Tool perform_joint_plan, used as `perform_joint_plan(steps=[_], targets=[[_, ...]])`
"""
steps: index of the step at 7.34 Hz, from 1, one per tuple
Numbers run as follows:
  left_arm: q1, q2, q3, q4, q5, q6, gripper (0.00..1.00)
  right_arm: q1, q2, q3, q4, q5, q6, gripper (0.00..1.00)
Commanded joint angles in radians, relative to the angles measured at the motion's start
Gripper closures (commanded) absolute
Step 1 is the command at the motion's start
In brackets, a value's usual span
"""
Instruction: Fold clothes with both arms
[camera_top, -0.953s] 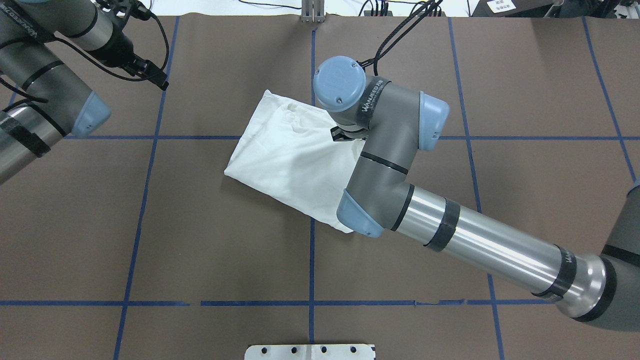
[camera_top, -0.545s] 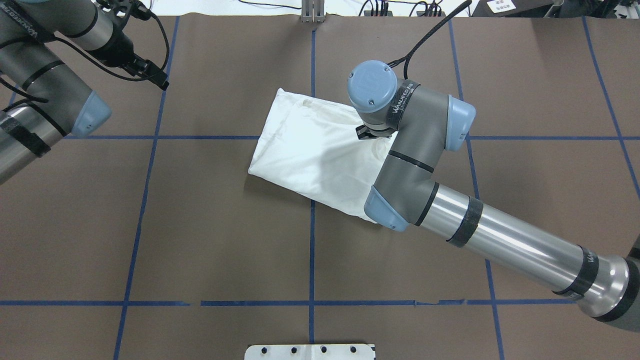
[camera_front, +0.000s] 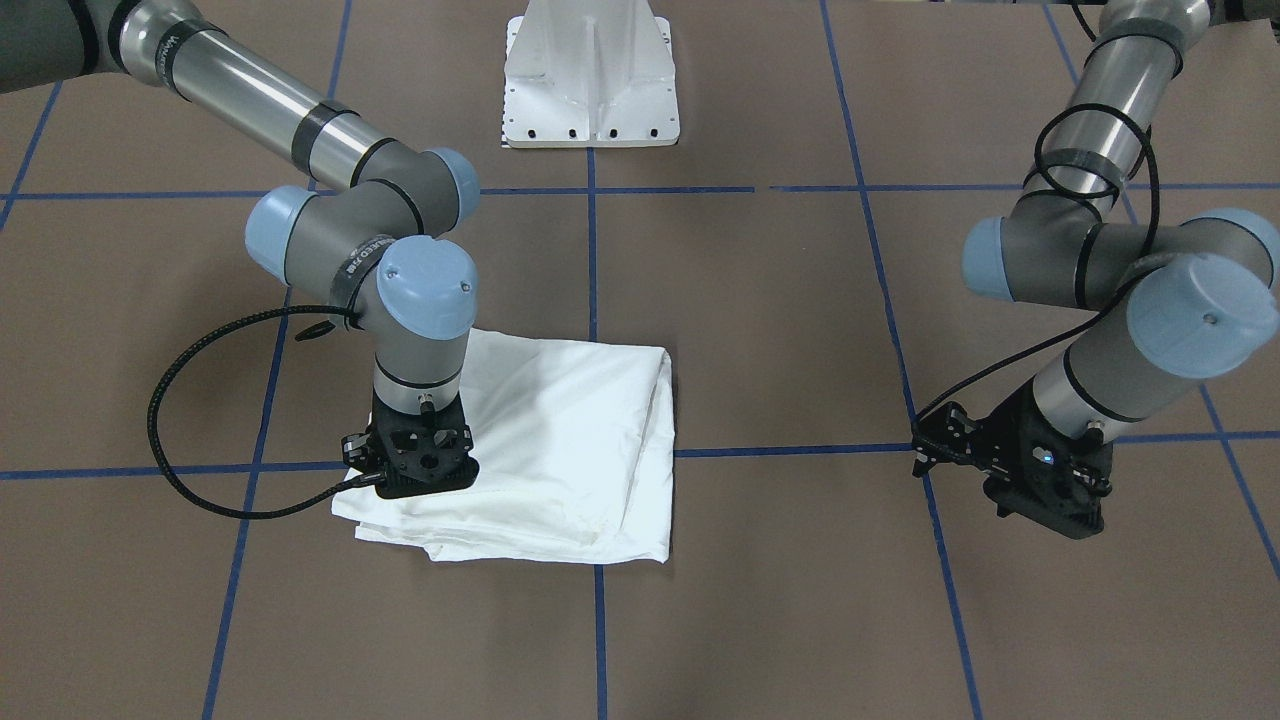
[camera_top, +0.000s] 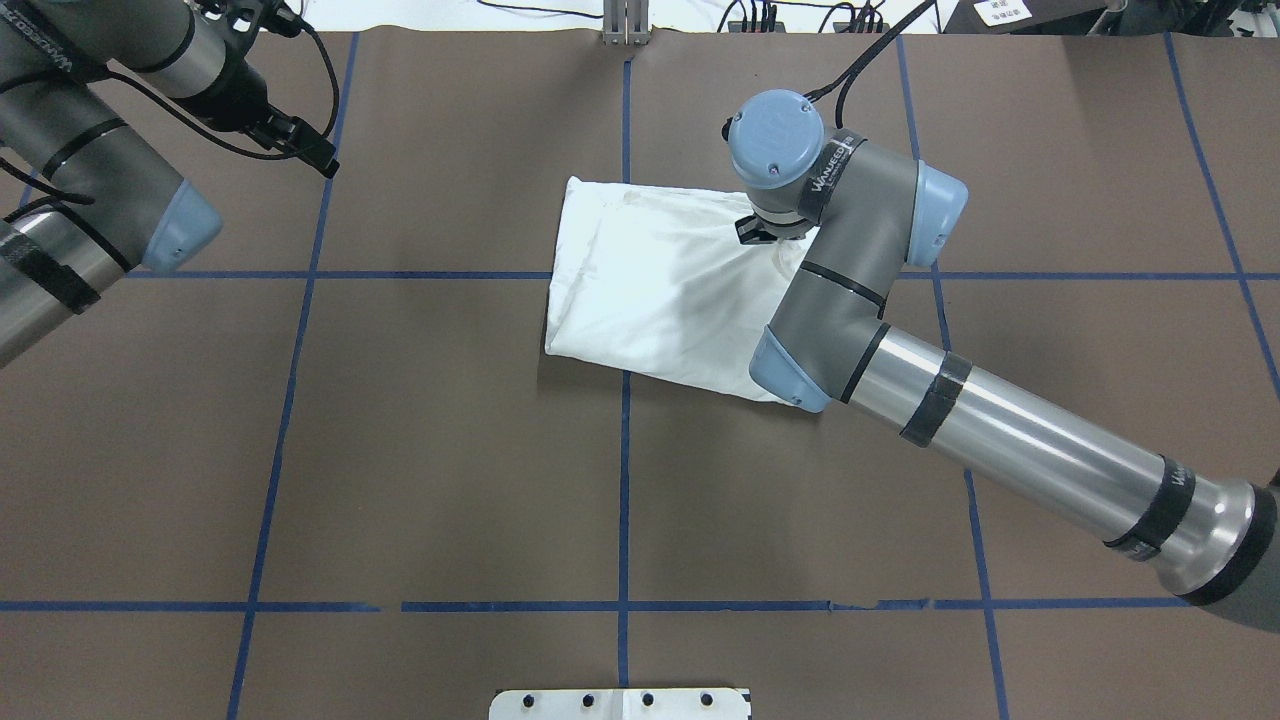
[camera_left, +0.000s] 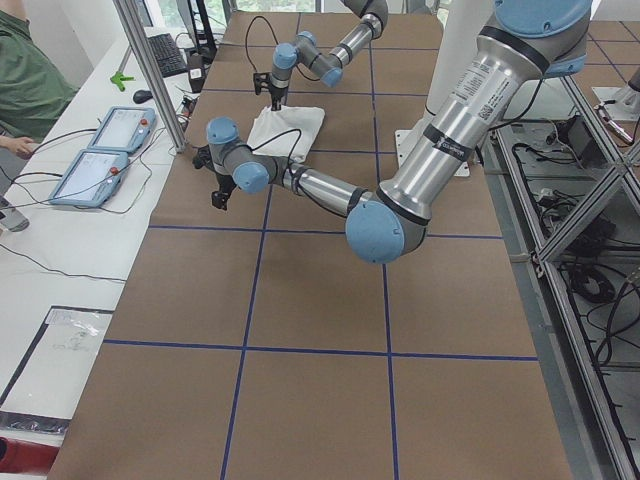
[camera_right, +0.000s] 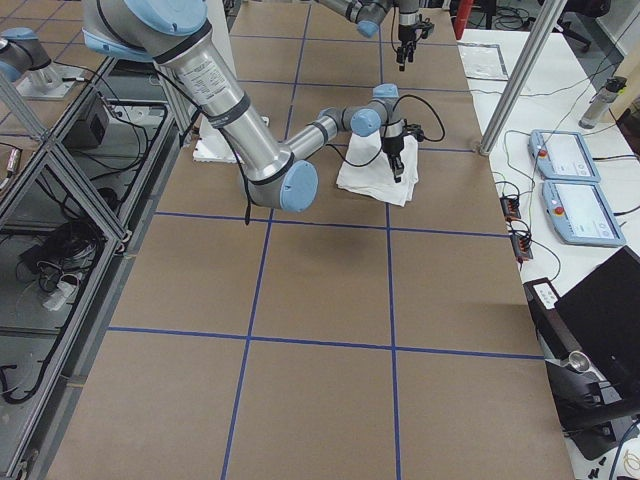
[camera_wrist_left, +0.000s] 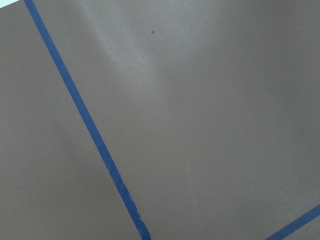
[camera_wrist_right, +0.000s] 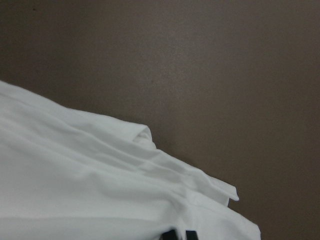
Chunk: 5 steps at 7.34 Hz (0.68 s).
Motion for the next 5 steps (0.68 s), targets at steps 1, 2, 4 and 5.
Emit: perform_joint_plan(steps=[1, 2, 4, 5], targets=[[0.000, 0.001, -0.004, 0.001, 0.000, -0.001, 0.00, 0.041, 0.031, -0.031, 0.027, 0.061, -0.001, 0.00], [0.000, 0.001, -0.005, 0.001, 0.000, -0.001, 0.00, 0.088, 0.031, -0.031, 0.024, 0.149, -0.019, 0.00], [-0.017, 0.020, -0.040, 0.007, 0.000, 0.005, 0.00, 0.200, 0.022, -0.030, 0.006, 0.343, -0.137, 0.00], [-0.050, 0.051, -0.075, 0.014, -0.002, 0.017, 0.00, 0.258, 0.008, -0.022, -0.022, 0.415, -0.208, 0.00]])
